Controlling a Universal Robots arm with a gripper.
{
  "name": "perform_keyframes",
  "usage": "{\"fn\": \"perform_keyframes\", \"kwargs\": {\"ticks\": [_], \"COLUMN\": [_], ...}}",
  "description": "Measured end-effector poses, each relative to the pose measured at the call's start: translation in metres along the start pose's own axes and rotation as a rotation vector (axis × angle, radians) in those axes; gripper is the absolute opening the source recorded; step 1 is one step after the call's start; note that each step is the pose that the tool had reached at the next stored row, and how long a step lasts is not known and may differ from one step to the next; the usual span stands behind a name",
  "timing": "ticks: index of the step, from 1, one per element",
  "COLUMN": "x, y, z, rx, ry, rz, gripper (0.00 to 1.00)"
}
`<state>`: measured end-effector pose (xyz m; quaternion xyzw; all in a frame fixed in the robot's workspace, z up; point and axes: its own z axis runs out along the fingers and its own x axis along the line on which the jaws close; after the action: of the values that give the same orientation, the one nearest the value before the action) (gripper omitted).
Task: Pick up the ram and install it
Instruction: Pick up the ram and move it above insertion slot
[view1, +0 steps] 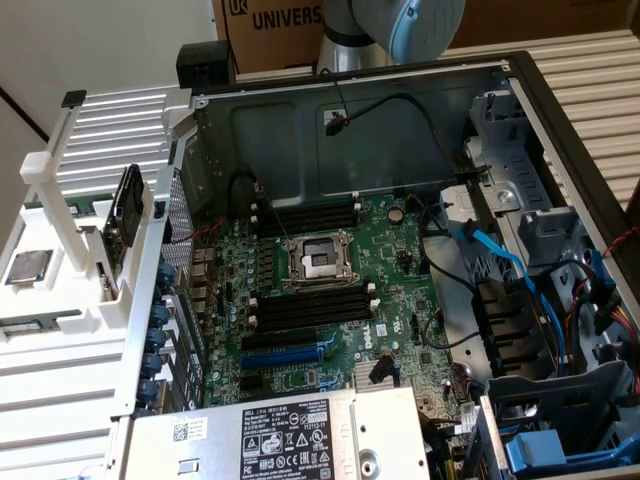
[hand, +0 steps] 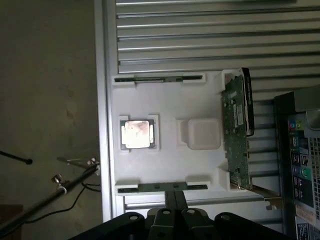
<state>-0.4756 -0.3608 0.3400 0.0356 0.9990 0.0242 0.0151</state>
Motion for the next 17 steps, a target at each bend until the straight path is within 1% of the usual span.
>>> {"fn": "perform_keyframes", "kwargs": {"ticks": [12, 13, 17], "x": [0.0001, 0.0006, 0.0006], "y": [0.0000, 0.0002, 0.0003], "z": [0.0000, 0.0000, 0.0000], "rx": [0.0000, -0.0001, -0.0022], "ry": [-0.0001, -0.0020, 0.0007], "rz": [0.000, -0.001, -0.067], "gripper": [0.10, 0.10, 0.10]}}
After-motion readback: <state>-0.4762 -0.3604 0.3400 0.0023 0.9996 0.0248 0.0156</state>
